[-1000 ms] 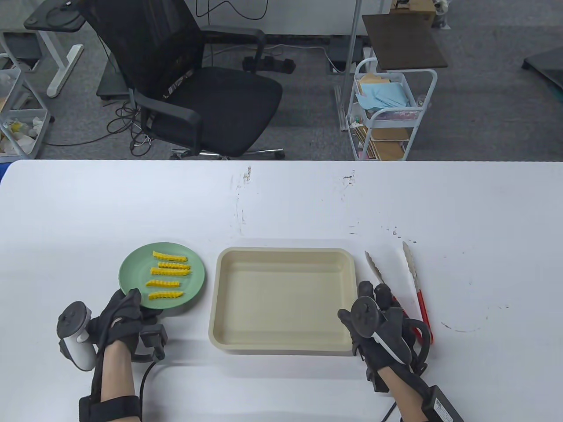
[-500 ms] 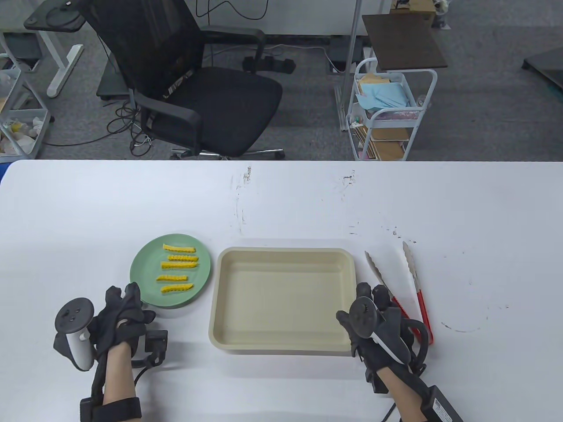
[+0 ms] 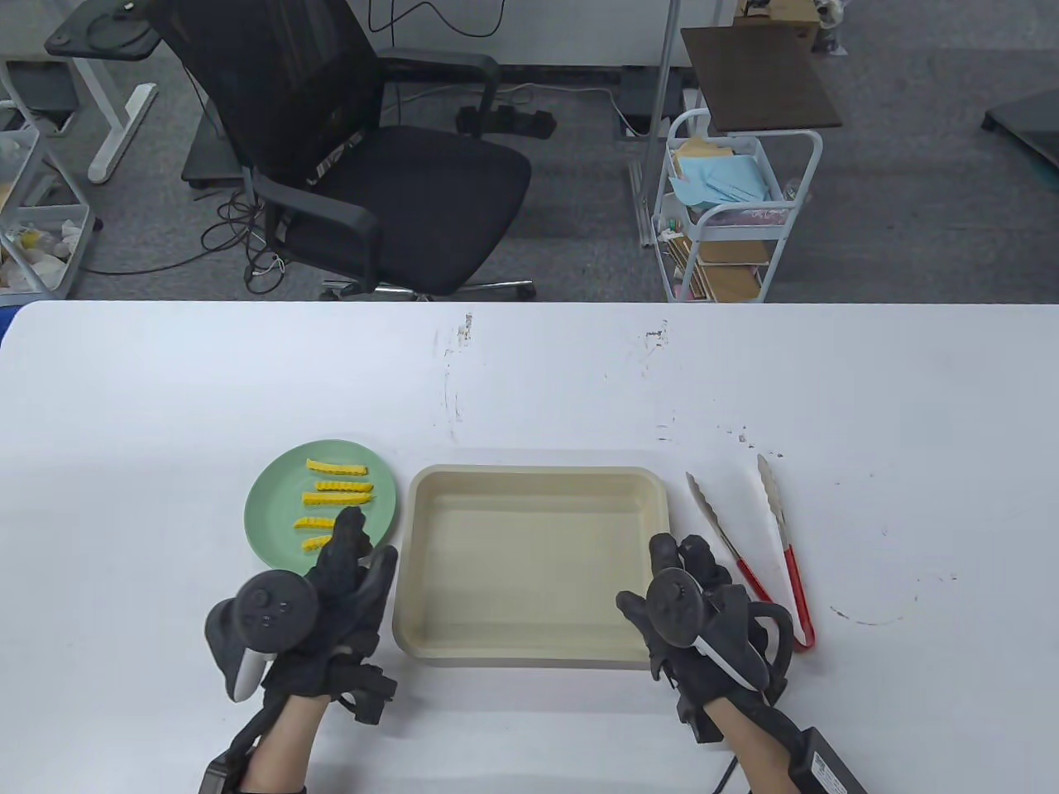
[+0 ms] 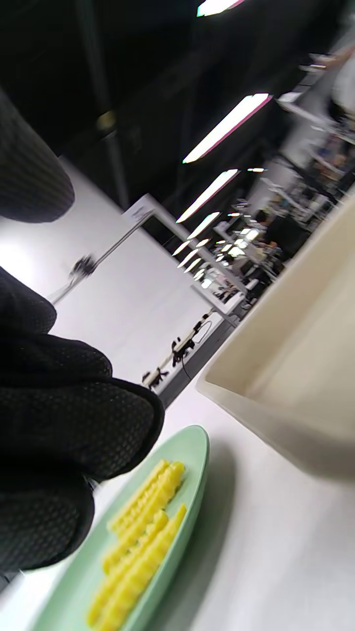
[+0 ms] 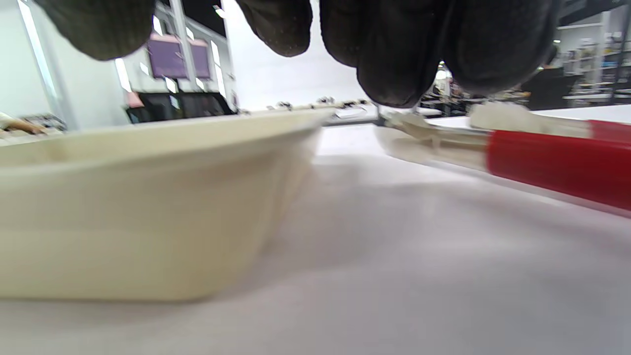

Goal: Hold plate and receive fries gripped by tongs from baking tray

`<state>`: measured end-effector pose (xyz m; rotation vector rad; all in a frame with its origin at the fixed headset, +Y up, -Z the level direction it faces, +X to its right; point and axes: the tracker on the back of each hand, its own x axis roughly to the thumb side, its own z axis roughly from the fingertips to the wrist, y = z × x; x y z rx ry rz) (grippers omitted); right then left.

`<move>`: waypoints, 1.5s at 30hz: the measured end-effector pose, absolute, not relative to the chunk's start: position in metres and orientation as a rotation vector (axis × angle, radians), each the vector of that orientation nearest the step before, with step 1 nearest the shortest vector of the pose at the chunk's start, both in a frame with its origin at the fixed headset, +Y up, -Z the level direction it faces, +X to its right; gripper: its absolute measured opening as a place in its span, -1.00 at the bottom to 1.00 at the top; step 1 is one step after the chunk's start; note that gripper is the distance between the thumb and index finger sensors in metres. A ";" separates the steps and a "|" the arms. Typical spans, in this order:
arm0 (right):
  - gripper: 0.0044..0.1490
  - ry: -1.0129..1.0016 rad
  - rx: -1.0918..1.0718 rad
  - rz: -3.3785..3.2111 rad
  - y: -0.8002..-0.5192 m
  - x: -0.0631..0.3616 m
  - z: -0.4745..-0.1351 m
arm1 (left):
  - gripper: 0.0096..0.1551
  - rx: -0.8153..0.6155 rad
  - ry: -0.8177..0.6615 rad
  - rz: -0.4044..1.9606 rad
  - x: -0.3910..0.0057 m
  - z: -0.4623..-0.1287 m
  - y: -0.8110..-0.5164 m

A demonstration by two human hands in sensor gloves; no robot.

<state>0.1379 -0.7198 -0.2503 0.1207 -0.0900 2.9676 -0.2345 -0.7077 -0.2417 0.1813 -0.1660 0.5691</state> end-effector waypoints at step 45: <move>0.09 0.096 0.232 3.166 -0.737 0.120 -0.249 | 0.00 -0.161 -0.417 0.205 -0.167 -0.238 -0.744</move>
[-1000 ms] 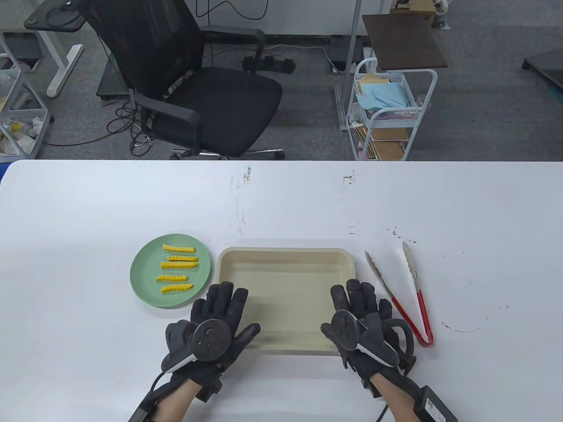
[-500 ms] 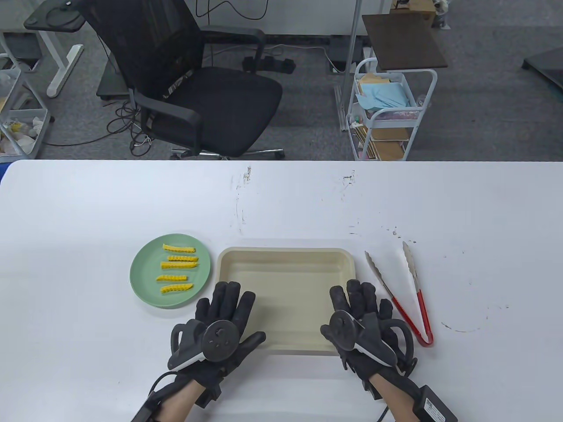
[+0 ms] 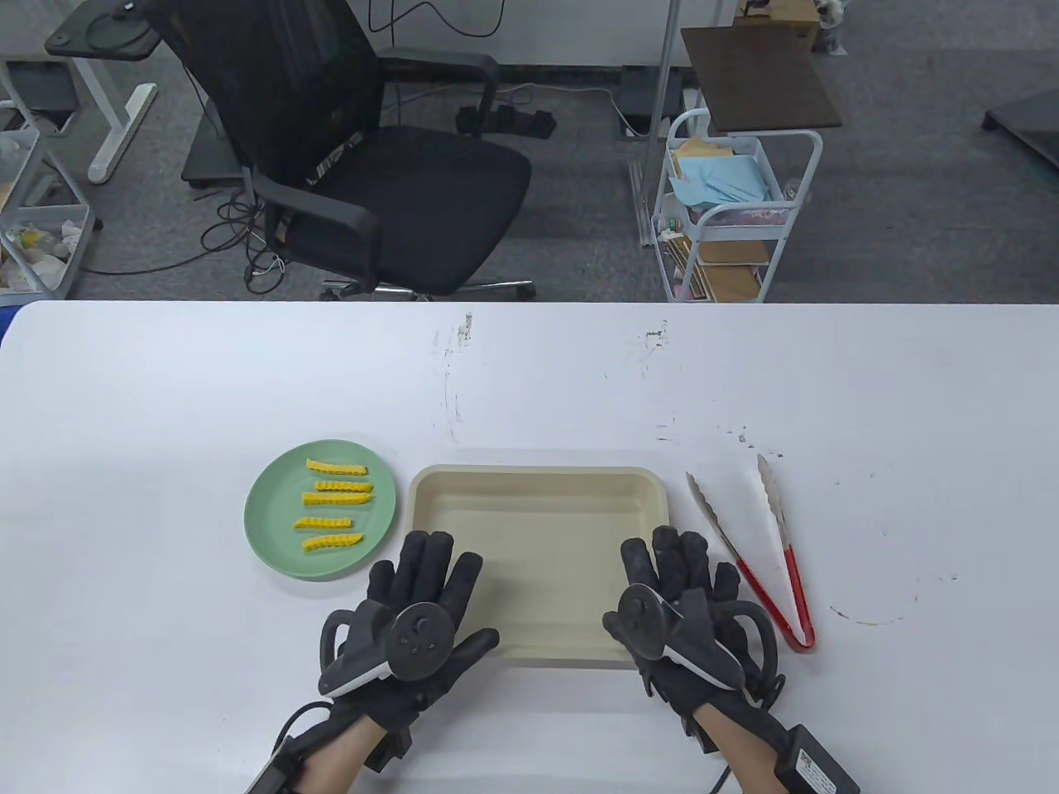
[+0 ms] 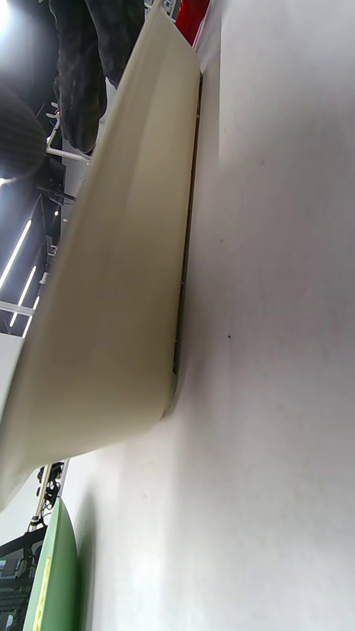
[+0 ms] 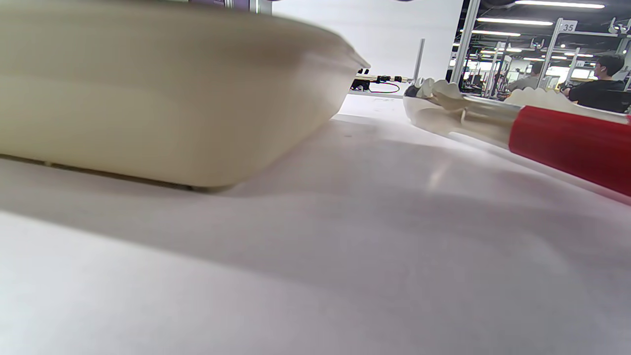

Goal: Hold plate and receive fries gripped by tongs from baking tray

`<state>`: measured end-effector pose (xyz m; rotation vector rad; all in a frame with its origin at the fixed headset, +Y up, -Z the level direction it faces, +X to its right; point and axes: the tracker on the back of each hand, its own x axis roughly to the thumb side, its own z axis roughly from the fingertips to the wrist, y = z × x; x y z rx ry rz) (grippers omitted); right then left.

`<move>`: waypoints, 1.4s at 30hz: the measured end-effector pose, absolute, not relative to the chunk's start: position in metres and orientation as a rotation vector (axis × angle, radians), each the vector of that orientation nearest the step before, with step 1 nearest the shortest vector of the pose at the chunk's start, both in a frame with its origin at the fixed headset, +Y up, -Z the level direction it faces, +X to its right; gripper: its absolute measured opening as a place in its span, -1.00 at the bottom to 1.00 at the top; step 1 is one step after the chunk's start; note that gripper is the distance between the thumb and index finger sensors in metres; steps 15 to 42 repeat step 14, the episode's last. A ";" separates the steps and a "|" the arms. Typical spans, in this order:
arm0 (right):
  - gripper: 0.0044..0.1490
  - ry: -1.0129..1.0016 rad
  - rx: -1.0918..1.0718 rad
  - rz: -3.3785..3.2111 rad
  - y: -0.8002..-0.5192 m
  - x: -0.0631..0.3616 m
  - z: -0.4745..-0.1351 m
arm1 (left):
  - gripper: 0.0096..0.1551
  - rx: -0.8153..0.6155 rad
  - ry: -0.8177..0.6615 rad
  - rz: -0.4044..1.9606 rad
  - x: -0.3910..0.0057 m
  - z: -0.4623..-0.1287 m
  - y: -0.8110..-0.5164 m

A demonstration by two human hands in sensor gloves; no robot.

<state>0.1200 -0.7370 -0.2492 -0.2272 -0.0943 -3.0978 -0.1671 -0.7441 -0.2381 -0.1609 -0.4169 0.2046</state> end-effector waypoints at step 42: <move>0.08 -0.077 -0.233 -3.098 -0.737 0.119 -0.249 | 0.01 -0.179 -0.421 0.212 -0.167 -0.238 -0.745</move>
